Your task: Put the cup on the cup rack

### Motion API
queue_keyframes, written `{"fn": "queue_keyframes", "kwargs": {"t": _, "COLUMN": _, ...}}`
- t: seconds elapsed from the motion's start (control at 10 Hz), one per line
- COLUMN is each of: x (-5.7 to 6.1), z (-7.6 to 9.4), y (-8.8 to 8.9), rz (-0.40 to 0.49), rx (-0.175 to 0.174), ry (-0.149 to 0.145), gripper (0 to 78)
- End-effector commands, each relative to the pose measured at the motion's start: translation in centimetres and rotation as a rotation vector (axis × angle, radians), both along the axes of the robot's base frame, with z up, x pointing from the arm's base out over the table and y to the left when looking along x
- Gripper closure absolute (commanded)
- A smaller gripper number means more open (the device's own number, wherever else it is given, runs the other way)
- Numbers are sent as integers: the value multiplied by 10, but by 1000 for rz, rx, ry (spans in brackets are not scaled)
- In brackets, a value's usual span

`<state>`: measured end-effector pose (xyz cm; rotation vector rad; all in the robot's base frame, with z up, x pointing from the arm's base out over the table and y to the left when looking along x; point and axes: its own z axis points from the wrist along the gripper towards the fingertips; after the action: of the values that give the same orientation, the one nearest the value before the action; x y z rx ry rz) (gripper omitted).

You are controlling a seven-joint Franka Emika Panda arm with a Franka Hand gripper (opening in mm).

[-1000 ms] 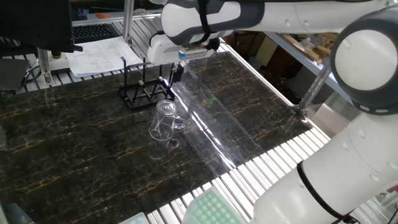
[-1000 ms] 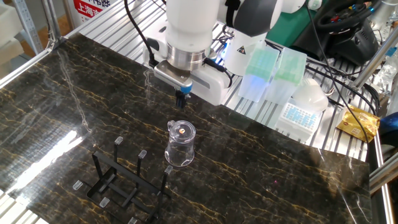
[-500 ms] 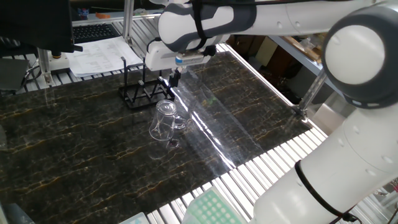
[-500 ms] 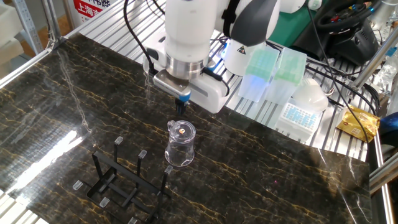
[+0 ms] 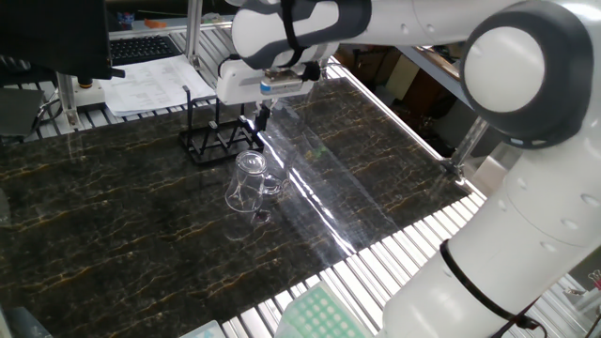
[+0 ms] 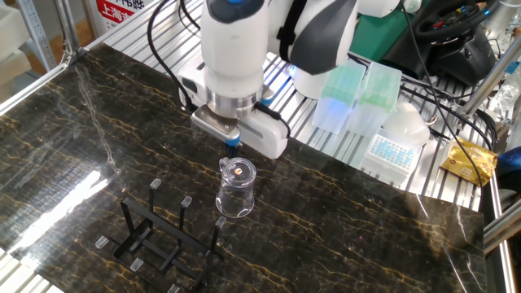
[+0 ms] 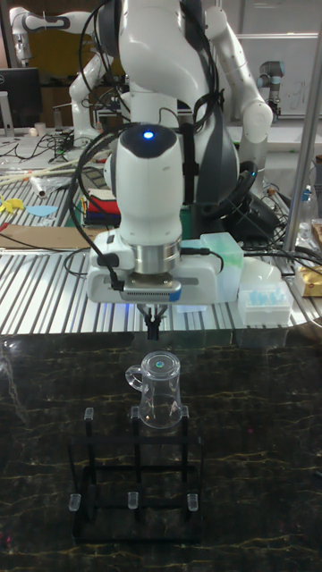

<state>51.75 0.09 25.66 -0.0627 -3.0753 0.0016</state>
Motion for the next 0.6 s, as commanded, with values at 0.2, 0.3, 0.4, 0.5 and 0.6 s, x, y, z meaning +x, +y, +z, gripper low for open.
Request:
{"fn": "queue_keyframes", "kwargs": {"t": 0.2, "x": 1, "z": -8, "y": 3, "rz": -4, "rx": -19, "ry": -9, "gripper": 776}}
{"fn": "queue_keyframes", "kwargs": {"t": 0.3, "x": 1, "z": -7, "y": 5, "rz": -11, "rx": -29, "ry": -9, "gripper": 776}}
{"fn": "queue_keyframes", "kwargs": {"t": 0.4, "x": 1, "z": -7, "y": 5, "rz": -17, "rx": -39, "ry": -10, "gripper": 776}}
{"fn": "queue_keyframes", "kwargs": {"t": 0.5, "x": 1, "z": -7, "y": 5, "rz": -20, "rx": -40, "ry": -9, "gripper": 776}}
{"fn": "queue_keyframes", "kwargs": {"t": 0.6, "x": 0, "z": -6, "y": 6, "rz": -23, "rx": -42, "ry": 4, "gripper": 776}}
